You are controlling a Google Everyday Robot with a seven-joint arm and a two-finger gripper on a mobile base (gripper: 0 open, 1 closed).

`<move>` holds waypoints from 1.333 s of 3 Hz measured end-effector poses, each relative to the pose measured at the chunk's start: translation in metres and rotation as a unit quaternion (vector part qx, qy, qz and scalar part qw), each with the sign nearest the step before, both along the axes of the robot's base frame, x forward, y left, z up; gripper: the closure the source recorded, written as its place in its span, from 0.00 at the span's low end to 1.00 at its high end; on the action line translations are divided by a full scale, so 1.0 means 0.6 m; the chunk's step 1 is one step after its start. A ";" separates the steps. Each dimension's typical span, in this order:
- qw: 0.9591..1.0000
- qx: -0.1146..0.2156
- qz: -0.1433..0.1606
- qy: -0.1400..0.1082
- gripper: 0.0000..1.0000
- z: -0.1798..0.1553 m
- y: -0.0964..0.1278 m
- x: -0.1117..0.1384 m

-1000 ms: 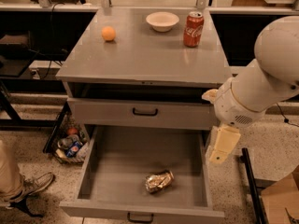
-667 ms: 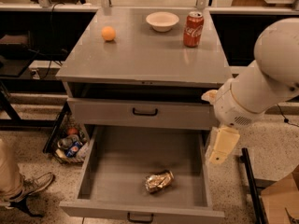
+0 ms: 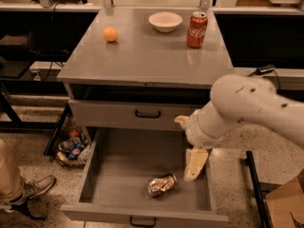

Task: Pick orange can from middle drawer and place on counter

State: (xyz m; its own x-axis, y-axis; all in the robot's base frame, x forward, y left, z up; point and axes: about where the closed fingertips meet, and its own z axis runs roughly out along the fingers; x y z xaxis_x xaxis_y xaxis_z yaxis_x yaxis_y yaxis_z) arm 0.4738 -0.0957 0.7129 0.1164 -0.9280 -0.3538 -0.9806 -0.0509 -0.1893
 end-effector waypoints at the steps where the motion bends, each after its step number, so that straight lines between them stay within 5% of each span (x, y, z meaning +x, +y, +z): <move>1: 0.999 0.027 0.042 0.022 0.00 -0.183 0.062 0.015; 2: 0.997 0.046 0.054 0.041 0.00 -0.284 0.102 0.015; 4: 0.997 0.050 0.047 0.026 0.00 -0.323 0.080 0.030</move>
Offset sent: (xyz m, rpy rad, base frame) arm 0.0129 0.0859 -0.2271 0.1263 0.1037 0.1401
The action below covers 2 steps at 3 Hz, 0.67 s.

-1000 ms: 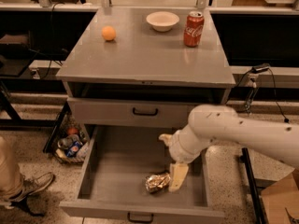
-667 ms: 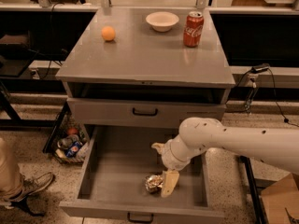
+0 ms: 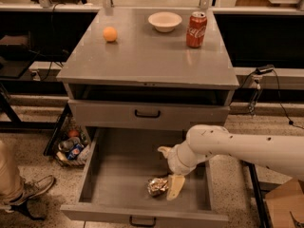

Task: Pick orange can from middle drawer and place on counter

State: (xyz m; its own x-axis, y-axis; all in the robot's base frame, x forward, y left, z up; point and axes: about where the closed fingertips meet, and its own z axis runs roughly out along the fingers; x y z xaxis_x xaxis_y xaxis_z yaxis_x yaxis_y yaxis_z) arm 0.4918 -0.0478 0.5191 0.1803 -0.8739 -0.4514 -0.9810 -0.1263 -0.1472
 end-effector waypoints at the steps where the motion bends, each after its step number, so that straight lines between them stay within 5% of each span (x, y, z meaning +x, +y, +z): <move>1: 1.000 0.006 0.002 -0.017 0.00 -0.058 -0.026 0.040; 2: 0.999 0.013 0.015 -0.031 0.00 -0.133 -0.023 0.074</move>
Offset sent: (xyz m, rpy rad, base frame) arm 0.0715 -0.0129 -0.1337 0.0435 -0.1007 0.0566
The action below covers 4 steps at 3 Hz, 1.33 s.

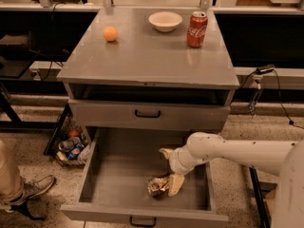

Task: Pick orange can from middle drawer and place on counter

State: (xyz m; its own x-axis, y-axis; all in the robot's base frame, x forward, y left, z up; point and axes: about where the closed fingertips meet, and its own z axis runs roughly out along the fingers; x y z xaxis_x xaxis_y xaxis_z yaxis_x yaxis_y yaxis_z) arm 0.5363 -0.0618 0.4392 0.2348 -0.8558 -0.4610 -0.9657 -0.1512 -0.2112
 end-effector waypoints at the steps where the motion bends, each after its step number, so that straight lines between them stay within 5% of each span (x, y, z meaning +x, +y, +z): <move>1: 1.000 0.003 0.017 -0.003 0.00 -0.073 0.019 0.012; 2: 0.999 0.000 0.038 -0.004 0.27 -0.140 0.047 0.017; 4: 0.999 -0.003 0.041 -0.006 0.73 -0.138 0.048 0.016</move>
Offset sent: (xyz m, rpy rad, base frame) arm 0.0154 0.0405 -0.1141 -0.0068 -0.0165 0.1102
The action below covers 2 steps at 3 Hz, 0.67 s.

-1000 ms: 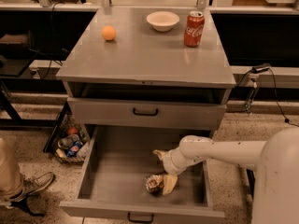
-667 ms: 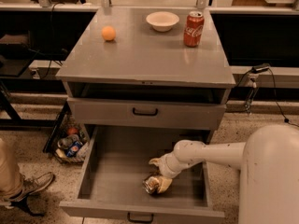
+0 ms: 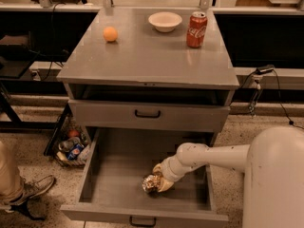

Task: Pick orange can from middle drawer and place on counter

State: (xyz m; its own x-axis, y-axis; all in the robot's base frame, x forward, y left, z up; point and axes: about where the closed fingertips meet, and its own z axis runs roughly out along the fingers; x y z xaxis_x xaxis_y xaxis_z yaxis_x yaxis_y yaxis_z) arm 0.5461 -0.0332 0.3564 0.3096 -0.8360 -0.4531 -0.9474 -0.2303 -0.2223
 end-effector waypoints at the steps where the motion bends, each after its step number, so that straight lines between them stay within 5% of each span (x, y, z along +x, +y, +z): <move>1: 1.000 0.000 -0.001 -0.003 1.00 0.008 -0.004 0.001; 2: 0.999 0.005 -0.013 -0.050 1.00 0.140 -0.070 0.016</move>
Offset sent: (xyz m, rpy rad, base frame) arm 0.0391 -0.1734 0.3498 0.0380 -0.4119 -0.1055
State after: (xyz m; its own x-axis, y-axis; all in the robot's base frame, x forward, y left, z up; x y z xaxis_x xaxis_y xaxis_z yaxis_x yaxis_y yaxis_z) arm 0.5557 -0.0752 0.4406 0.3328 -0.8399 -0.4287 -0.9255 -0.2040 -0.3190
